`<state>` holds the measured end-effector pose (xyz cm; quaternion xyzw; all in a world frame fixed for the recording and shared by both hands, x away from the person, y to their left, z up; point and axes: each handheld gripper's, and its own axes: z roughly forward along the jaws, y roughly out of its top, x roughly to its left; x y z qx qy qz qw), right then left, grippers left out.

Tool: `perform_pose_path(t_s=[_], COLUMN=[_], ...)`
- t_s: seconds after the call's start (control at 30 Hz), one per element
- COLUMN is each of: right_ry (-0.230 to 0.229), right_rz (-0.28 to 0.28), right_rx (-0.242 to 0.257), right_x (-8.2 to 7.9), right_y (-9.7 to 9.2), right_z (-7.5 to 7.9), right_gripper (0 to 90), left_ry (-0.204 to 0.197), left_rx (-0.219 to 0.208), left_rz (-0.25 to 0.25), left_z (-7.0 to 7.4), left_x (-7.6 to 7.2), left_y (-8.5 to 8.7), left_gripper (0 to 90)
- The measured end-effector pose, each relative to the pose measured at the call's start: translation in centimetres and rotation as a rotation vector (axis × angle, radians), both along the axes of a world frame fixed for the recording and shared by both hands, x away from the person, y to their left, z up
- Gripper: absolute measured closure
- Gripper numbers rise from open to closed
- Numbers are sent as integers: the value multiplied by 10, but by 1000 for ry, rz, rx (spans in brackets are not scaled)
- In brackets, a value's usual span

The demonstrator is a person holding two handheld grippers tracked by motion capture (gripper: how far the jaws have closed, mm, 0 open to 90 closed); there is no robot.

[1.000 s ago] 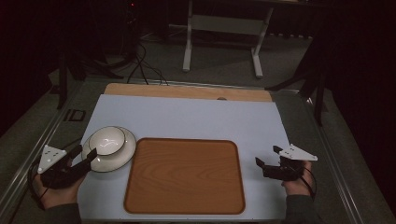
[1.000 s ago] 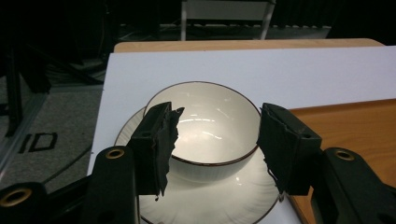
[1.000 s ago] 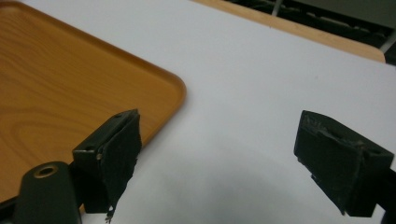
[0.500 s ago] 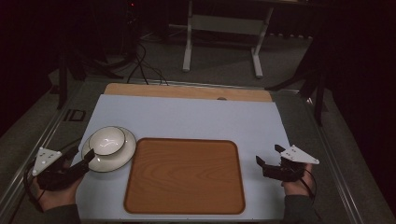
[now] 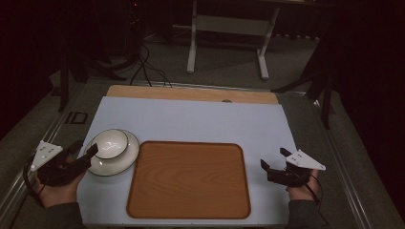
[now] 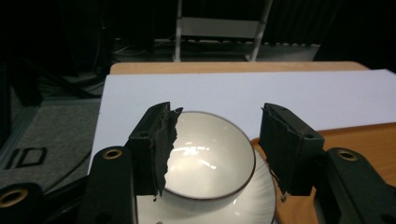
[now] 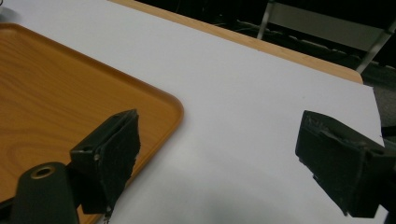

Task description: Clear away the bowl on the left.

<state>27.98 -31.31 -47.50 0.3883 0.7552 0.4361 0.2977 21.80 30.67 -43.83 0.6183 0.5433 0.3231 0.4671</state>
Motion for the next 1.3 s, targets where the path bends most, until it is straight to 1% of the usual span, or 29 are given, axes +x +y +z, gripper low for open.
perform_pose_path(t_s=[0.03, 0.1, 0.2, 0.27, 0.33, 0.4, 0.5, 0.53, 0.67, 0.73, 0.87, 0.97, 1.13, 1.27, 1.3], right_ry=[-1, -2, -3, -9, -14, -15, -19, -19, -26, -29, -35, -39, -40, -44, -45], right_rz=[2, 7, 5, 5, 5, 0, -6, -7, -7, -9, -16, -16, -14, -14, -15], right_rx=[-1, 0, 12, 11, 13, 14, 17, 17, 13, 13, 16, 18, 12, 4, 7], right_x=[0, 0, 0, -1, -1, -1, -1, -1, -2, -2, -2, -1, -1, -1, -1], right_y=[1, 1, 2, 3, 3, 2, 1, 1, 2, 2, 0, 0, 1, 2, 2], right_z=[0, 0, 1, 1, 2, 2, 3, 3, 3, 4, 4, 4, 4, 5, 5], right_gripper=[134, 134, 134, 134, 134, 134, 134, 134, 133, 134, 134, 134, 134, 134, 134], left_ry=[0, 0, -12, -11, -11, 2, 20, 27, 46, 57, 56, 72, 84, 111, 118], left_rx=[-1, 11, 7, 1, -1, 1, 11, 6, 7, 19, 21, 13, 8, 23, 21], left_rz=[2, 8, 27, 43, 48, 56, 53, 49, 46, 43, 49, 67, 74, 85, 87], left_z=[1, 2, 1, -2, -4, -8, -11, -13, -18, -20, -23, -26, -29, -33, -35], left_x=[2, 5, 10, 15, 17, 23, 29, 32, 40, 43, 46, 53, 57, 63, 64], left_y=[0, 2, 5, 8, 10, 13, 13, 13, 12, 10, 9, 12, 14, 17, 18], left_gripper=[457, 457, 453, 458, 463, 463, 471, 471, 472, 477, 500, 506, 531, 540, 541])
